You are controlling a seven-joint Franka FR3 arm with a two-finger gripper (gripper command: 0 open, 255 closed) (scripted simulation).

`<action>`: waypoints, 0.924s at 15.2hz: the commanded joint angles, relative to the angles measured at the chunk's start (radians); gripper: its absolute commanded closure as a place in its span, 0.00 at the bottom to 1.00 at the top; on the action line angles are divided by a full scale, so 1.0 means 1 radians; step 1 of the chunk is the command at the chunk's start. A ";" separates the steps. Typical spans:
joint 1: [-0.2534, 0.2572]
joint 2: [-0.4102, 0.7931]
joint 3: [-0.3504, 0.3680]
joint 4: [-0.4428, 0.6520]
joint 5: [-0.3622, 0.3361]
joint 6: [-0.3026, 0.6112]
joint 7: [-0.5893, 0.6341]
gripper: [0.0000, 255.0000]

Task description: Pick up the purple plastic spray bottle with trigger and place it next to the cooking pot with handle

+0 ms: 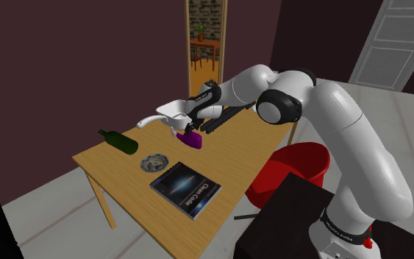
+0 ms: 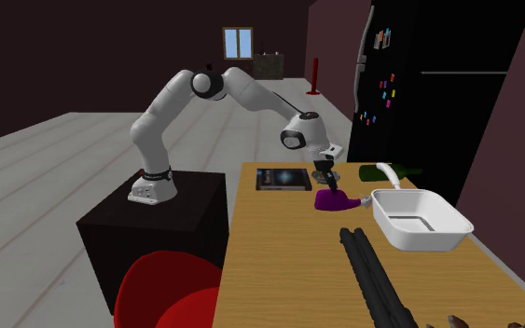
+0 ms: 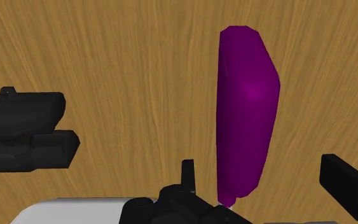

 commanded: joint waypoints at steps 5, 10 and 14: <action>0.033 -0.102 -0.034 -0.079 -0.028 -0.026 0.011 0.00; 0.041 -0.127 -0.043 -0.096 -0.037 -0.034 0.014 0.00; 0.041 -0.127 -0.043 -0.096 -0.037 -0.033 0.014 0.00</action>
